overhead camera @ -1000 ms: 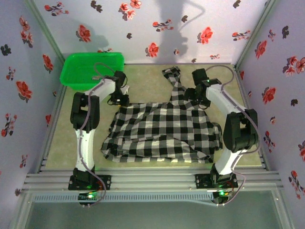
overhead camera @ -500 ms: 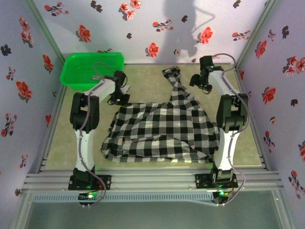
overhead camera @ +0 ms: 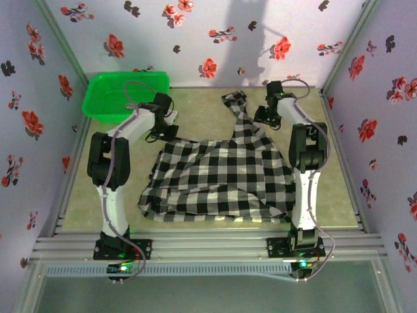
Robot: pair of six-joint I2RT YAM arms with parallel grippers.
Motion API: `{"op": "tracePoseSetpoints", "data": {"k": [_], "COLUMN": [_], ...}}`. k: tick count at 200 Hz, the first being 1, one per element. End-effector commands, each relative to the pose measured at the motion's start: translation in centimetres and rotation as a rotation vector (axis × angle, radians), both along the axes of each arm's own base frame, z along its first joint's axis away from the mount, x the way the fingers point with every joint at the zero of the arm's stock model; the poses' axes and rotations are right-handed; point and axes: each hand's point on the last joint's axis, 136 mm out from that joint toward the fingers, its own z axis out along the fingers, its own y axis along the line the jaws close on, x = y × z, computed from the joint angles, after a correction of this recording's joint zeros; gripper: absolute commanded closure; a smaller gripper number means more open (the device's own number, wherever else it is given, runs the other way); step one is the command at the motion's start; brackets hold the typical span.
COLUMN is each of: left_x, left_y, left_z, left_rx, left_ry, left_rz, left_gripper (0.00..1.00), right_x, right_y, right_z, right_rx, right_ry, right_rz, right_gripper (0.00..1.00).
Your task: Fold and stack the long sleeve shirts
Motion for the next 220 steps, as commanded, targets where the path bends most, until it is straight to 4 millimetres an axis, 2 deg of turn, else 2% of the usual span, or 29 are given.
{"op": "tracePoseSetpoints", "data": {"k": [1, 90, 156, 220], "left_x": [-0.6, -1.0, -0.9, -0.9], "left_y": [-0.2, -0.7, -0.8, -0.9], "left_z": [0.8, 1.3, 1.4, 1.4], "left_rx": [-0.009, -0.021, -0.02, -0.024], "left_ry": [-0.01, -0.005, -0.005, 0.0], "left_rz": [0.016, 0.004, 0.003, 0.003], "left_gripper": [1.0, 1.0, 1.0, 1.0], "right_x": [1.2, 2.1, 1.7, 0.9], "right_y": [0.8, 1.9, 3.5, 3.9], "right_z": [0.0, -1.5, -2.4, -3.3], "right_rx": [0.025, 0.079, 0.102, 0.103], "right_ry": [-0.016, -0.004, 0.018, 0.052], "right_rz": [0.014, 0.025, 0.053, 0.05], "right_gripper": [0.51, 0.57, 0.61, 0.66]}}
